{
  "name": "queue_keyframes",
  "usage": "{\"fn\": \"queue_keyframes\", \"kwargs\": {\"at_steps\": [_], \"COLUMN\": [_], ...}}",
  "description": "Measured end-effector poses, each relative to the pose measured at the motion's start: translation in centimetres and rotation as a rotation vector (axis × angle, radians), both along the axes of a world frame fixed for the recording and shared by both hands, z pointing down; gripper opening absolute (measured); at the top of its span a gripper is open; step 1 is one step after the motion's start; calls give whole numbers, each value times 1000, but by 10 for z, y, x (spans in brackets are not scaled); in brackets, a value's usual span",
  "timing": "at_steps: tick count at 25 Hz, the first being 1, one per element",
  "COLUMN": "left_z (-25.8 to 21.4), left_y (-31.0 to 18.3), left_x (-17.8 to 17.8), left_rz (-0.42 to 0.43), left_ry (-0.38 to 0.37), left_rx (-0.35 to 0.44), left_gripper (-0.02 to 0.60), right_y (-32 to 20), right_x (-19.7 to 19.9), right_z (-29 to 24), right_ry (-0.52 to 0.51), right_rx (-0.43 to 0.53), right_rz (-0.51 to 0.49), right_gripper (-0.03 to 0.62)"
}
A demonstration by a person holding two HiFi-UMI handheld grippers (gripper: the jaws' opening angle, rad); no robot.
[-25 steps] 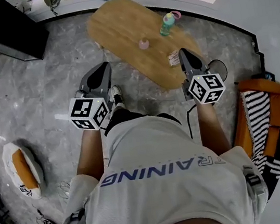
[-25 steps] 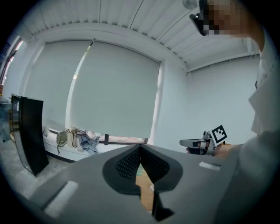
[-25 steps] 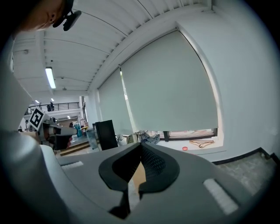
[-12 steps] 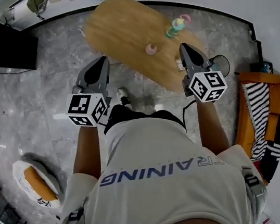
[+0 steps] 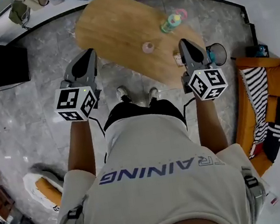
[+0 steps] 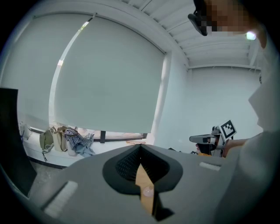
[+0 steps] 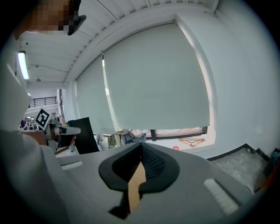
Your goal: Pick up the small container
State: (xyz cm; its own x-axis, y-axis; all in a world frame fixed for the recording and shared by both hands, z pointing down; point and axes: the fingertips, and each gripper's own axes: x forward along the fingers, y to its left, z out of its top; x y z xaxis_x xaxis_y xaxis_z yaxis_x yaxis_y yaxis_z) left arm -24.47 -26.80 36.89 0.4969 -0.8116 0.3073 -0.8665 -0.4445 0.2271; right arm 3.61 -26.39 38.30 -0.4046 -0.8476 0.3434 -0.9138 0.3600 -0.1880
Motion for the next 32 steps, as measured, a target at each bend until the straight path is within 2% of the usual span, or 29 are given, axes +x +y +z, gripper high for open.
{"fn": "queue_keyframes", "kwargs": {"at_steps": [9, 16, 21, 28, 30, 32], "left_z": [-3, -4, -1, -5, -4, -2], "left_y": [0, 2, 0, -13, -12, -11], "left_x": [106, 156, 158, 147, 142, 136], "left_rz": [46, 42, 50, 87, 96, 99], "left_ry": [-24, -46, -30, -28, -29, -28], "left_rx": [-12, -8, -16, -5, -10, -16], "left_gripper": [0, 0, 0, 0, 0, 0], "right_y": [-8, -6, -6, -12, -13, -13], "right_x": [78, 128, 125, 101, 95, 89], "right_z": [16, 19, 14, 6, 5, 5], "right_ry": [-39, -51, -31, -24, -23, -18], "right_rx": [-2, 2, 6, 30, 31, 28], "right_rz": [10, 3, -6, 1, 7, 3], "right_gripper": [14, 14, 14, 26, 61, 134]}}
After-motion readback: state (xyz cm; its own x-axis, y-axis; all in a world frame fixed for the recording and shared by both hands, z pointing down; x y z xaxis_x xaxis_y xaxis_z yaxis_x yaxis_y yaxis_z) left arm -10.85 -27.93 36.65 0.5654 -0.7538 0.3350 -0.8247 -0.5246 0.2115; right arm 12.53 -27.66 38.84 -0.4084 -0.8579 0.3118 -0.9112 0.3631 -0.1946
